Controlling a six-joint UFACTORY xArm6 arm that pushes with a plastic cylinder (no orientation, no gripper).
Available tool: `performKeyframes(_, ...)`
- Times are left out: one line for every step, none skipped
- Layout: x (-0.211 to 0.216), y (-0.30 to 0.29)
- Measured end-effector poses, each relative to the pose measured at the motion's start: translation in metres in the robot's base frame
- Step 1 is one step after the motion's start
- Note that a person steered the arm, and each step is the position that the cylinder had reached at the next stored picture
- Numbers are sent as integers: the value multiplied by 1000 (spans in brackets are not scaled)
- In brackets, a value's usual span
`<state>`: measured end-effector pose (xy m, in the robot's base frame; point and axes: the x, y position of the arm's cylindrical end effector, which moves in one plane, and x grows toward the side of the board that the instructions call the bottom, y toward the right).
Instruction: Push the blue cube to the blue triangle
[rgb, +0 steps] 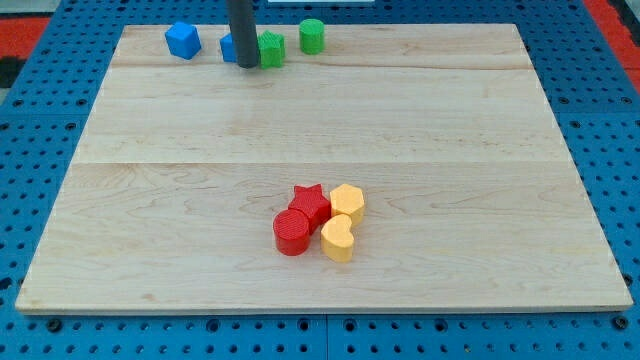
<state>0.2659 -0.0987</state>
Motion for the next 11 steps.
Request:
performKeyframes(15, -1)
performKeyframes(25, -53)
performKeyframes(9, -123)
performKeyframes(-25, -149)
performKeyframes(-31, -136)
performKeyframes(-36, -119)
performKeyframes(-51, -127)
performKeyframes(-55, -127)
performKeyframes(-55, -111)
performKeyframes(-51, -87)
performKeyframes(-43, -64)
